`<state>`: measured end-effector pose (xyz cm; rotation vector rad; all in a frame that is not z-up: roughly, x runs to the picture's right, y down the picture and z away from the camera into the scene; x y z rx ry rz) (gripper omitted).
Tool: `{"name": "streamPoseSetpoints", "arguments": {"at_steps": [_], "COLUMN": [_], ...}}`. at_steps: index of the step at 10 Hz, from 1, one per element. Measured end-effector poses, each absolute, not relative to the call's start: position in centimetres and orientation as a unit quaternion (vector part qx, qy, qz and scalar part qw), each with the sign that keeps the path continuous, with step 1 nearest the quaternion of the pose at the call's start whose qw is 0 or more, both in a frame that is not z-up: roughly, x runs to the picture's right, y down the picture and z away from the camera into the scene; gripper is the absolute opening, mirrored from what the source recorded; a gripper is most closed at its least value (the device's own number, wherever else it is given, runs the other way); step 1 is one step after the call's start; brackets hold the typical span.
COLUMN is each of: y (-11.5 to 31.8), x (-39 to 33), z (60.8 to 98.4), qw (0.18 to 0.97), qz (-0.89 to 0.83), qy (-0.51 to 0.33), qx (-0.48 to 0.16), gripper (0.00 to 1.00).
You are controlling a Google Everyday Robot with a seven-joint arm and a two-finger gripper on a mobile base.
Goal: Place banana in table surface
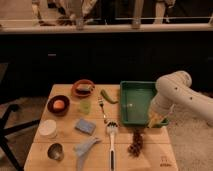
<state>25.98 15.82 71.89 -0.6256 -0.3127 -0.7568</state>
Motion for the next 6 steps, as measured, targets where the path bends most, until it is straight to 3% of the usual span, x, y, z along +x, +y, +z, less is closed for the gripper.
{"name": "streamPoseSetpoints", "arguments": {"at_steps": [6], "y": [21.4], "x": [27.7], "z": [70.4], "qw": [0.885], "qz": [-0.301], "qy": [-0.178], "qx": [-0.306], "gripper": [0.0]}}
